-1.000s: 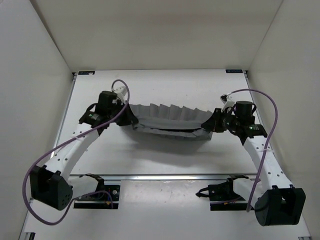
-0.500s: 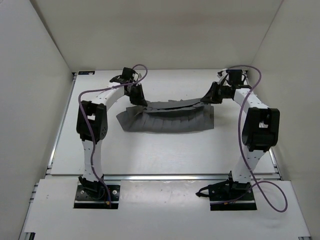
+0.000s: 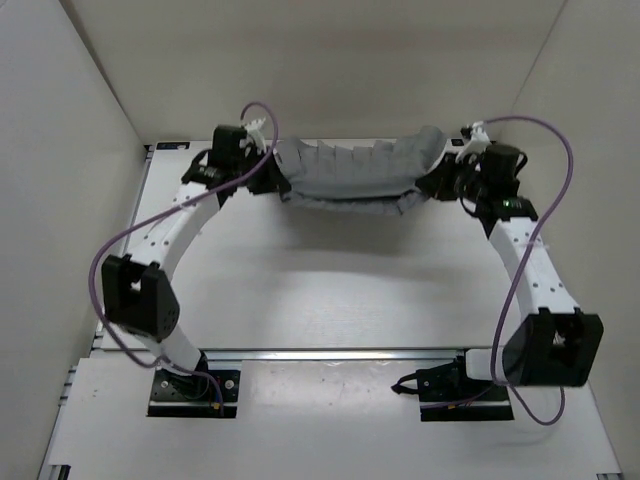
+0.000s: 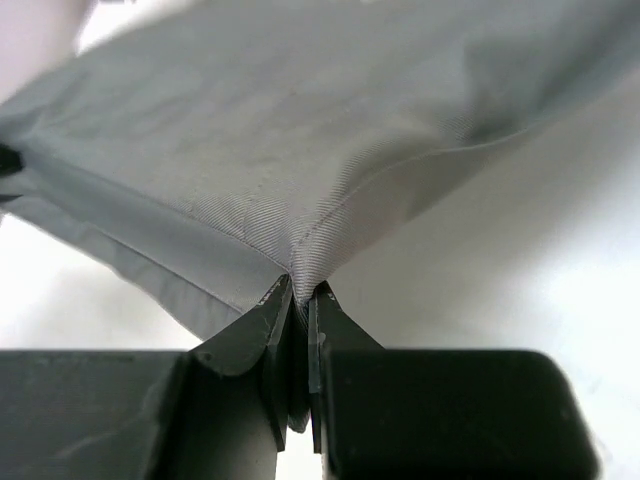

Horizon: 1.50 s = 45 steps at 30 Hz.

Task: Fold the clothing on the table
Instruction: Fold the skirt

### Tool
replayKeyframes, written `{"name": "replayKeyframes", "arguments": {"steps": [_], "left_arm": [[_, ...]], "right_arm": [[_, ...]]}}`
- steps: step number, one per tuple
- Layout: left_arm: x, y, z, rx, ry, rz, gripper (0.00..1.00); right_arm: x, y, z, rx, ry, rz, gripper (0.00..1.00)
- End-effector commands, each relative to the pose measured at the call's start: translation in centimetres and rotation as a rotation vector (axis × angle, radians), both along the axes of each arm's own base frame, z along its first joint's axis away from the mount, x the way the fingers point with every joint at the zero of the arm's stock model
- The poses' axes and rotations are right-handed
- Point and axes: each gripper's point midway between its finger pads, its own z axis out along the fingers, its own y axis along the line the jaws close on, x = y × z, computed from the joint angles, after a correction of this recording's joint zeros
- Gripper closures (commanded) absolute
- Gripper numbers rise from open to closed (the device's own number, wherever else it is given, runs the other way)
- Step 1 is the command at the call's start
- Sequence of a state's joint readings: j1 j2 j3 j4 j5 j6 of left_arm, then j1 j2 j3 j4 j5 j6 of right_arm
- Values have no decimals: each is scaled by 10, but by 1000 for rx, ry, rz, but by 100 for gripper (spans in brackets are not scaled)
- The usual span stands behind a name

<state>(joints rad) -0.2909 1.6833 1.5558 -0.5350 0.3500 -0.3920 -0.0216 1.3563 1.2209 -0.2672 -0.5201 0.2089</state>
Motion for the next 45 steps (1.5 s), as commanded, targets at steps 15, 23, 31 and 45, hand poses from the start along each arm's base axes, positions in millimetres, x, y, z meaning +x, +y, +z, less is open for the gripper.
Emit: {"name": "replayKeyframes", "arguments": {"steps": [15, 23, 31, 45], "left_arm": [[-79, 97, -116, 277, 340, 146, 100], [11, 83, -183, 330, 520, 130, 35], [57, 73, -122, 268, 281, 160, 1], [-19, 88, -87, 388, 25, 239, 23]], "right_arm": [[-70, -25, -122, 57, 390, -162, 100], [18, -21, -174, 112, 538, -118, 46], [45, -12, -135, 54, 375, -84, 18], [-36, 41, -143, 19, 305, 43, 69]]}}
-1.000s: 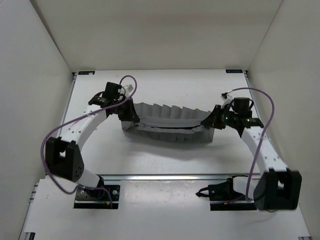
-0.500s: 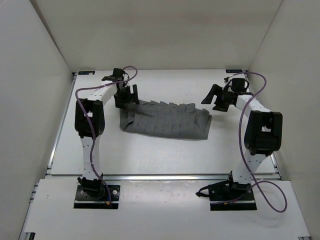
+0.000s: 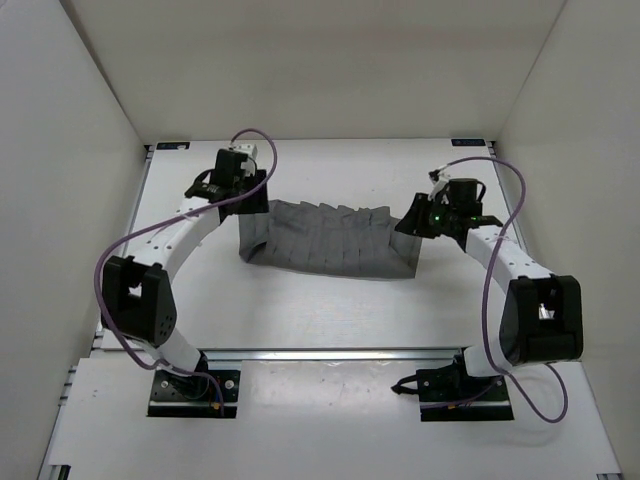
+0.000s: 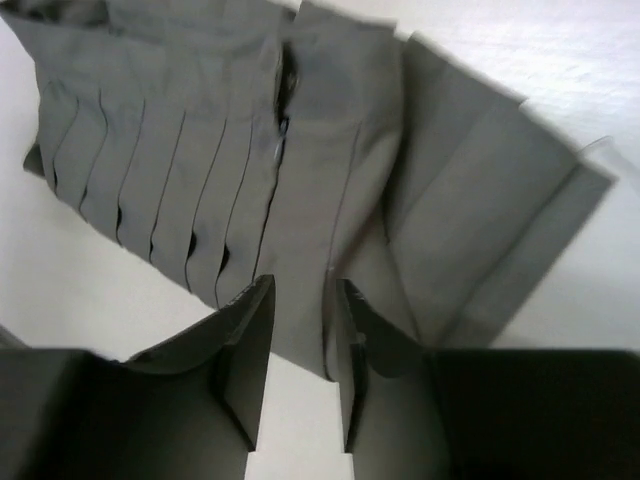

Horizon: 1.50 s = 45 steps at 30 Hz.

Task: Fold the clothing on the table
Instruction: Fold the skirt

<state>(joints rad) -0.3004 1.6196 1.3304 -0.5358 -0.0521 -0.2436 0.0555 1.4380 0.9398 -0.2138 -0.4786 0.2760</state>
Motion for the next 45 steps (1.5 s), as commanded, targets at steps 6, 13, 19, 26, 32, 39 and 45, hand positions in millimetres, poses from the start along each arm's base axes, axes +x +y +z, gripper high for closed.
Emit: {"name": "replayKeyframes", "arguments": {"steps": [6, 13, 19, 26, 32, 39, 45], "left_arm": [[-41, -6, -49, -107, 78, -10, 88], [-46, -33, -66, -260, 126, -48, 100], [-47, -31, -95, -266, 199, -16, 100], [-44, -20, -118, -247, 284, 1, 100], [-27, -29, -94, -228, 275, -111, 93], [-20, -1, -65, -50, 192, -84, 17], [-33, 20, -83, -17, 270, -39, 1]], "right_arm": [[11, 42, -11, -41, 13, 112, 96], [24, 65, -25, 11, 26, 149, 100], [17, 41, -80, -66, 168, 116, 99], [17, 16, -80, -47, 171, 47, 100], [32, 5, -18, 78, 38, 1, 65], [-2, -27, -30, -75, 80, -84, 14], [-35, -26, -68, -158, 194, -63, 5]]}}
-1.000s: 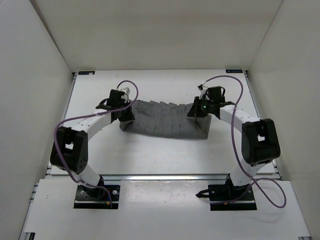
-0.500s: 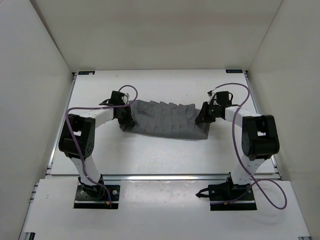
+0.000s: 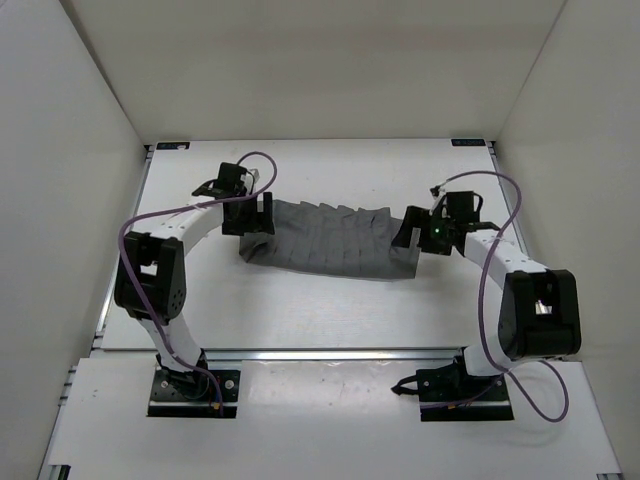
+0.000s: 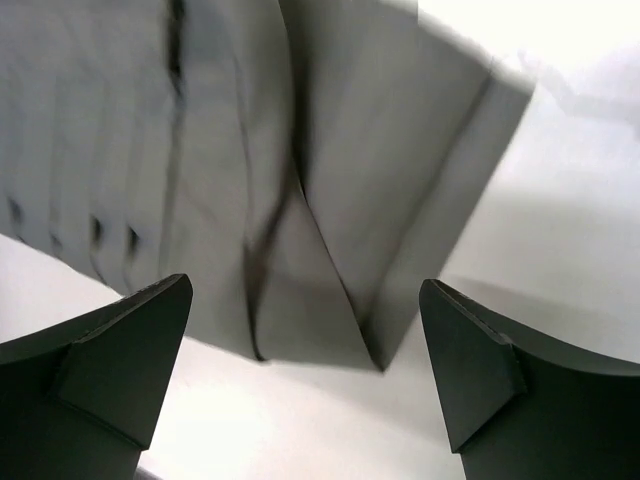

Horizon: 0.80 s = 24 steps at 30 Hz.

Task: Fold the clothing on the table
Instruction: Fold the skirt

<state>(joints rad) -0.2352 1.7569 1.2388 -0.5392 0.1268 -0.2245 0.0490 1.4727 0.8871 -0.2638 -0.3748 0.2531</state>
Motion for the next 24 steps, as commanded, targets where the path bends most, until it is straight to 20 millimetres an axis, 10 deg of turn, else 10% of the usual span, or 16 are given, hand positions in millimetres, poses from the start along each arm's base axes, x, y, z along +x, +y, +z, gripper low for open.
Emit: {"name": "replayKeyframes", "arguments": {"steps": [1, 24], "left_arm": [[-10, 16, -1, 54, 32, 18, 1], [-35, 15, -38, 43, 192, -11, 3]], "right_arm": [[-22, -6, -25, -48, 79, -3, 5], [-13, 16, -58, 155, 128, 3, 3]]}}
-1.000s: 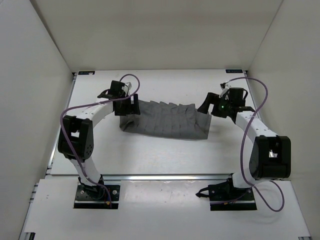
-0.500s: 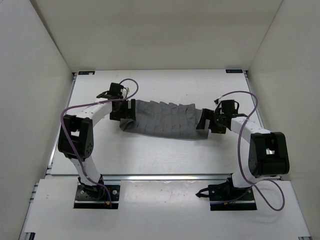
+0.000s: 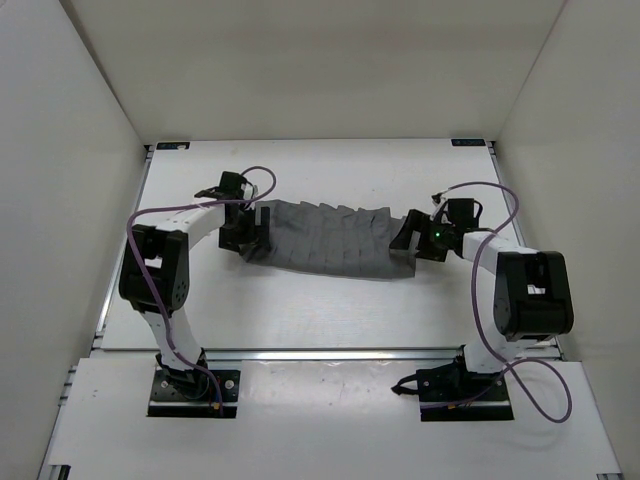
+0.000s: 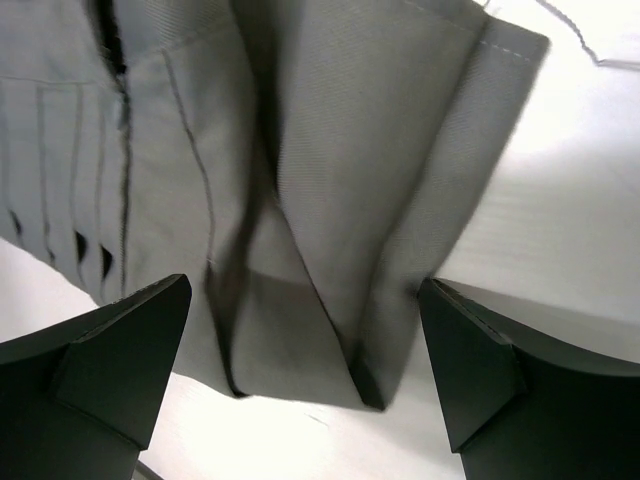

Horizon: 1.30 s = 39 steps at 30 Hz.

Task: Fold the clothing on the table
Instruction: Fold the skirt

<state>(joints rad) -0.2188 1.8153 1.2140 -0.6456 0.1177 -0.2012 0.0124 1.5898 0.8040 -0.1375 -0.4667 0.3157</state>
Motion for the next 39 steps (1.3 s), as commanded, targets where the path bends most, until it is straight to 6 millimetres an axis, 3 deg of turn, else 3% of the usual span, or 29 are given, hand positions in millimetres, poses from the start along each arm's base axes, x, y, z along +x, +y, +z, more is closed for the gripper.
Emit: {"name": "replayKeyframes", "arguments": {"steps": [1, 8, 11, 14, 15, 17, 21, 23, 25, 30, 34, 39], "left_arm": [[-1, -2, 2, -23, 10, -6, 3], [-1, -4, -2, -29, 23, -17, 4], [0, -3, -2, -28, 22, -14, 4], [-2, -6, -3, -31, 24, -16, 5], [-1, -6, 0, -34, 16, -10, 5], [-4, -6, -4, -30, 25, -6, 6], [-2, -6, -3, -50, 8, 7, 11], [-3, -8, -3, -72, 7, 22, 15], [-7, -11, -8, -77, 20, 17, 25], [-17, -35, -19, -106, 57, -15, 75], [-20, -64, -21, -155, 66, -35, 92], [-27, -108, -26, -224, 72, -75, 98]], "right_arm": [[-7, 16, -17, 59, 42, 32, 4], [-2, 35, -27, 55, 77, 78, 4], [-1, 38, -30, 34, 91, 92, 11], [3, 36, -34, -2, 96, 95, 36], [3, 35, -35, -12, 106, 94, 41], [1, 39, -38, -15, 120, 107, 61], [6, 38, -35, 3, 117, 103, 78], [7, 38, -34, 14, 113, 102, 92], [8, 41, -27, 35, 107, 102, 95], [24, 35, 2, -3, 48, 110, 100], [41, 35, 37, -30, -9, 128, 100], [52, 45, 73, -52, -38, 160, 100]]}}
